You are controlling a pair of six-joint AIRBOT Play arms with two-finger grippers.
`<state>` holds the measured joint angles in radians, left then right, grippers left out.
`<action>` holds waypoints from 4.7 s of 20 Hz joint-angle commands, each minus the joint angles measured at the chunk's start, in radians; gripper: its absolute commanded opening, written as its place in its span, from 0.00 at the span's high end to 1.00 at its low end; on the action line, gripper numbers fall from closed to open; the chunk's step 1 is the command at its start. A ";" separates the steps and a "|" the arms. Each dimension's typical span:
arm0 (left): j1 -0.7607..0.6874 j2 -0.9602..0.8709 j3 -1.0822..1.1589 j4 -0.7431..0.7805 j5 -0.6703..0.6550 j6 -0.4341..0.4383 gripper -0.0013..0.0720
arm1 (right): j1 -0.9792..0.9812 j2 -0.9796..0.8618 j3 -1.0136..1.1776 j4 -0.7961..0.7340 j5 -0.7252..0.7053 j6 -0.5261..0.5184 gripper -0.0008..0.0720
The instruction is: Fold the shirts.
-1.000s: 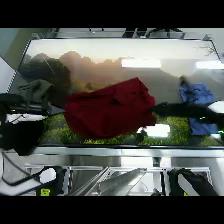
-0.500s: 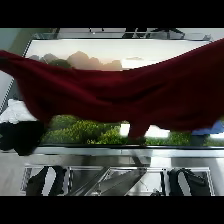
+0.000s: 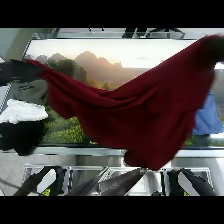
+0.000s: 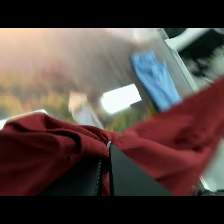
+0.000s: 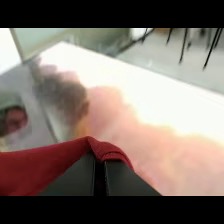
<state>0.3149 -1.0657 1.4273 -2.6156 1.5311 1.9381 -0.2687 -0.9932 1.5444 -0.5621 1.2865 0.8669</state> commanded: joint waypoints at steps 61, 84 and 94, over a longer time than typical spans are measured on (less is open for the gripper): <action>0.016 -0.408 -0.106 -0.182 0.262 0.333 0.96 | -0.070 -0.145 -0.510 -0.123 0.109 0.054 0.97; 0.003 -0.296 -0.032 0.050 -0.047 0.242 0.96 | -0.039 -0.296 -0.092 -0.059 -0.018 0.034 0.97; -0.032 -0.872 0.208 0.087 -0.159 0.203 0.96 | 0.001 -0.845 0.018 -0.070 -0.265 0.069 0.97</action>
<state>0.2901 -1.8008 1.5238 -2.5389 1.3655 2.1677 -0.2665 -1.7184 1.4990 -0.6384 1.0771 0.9043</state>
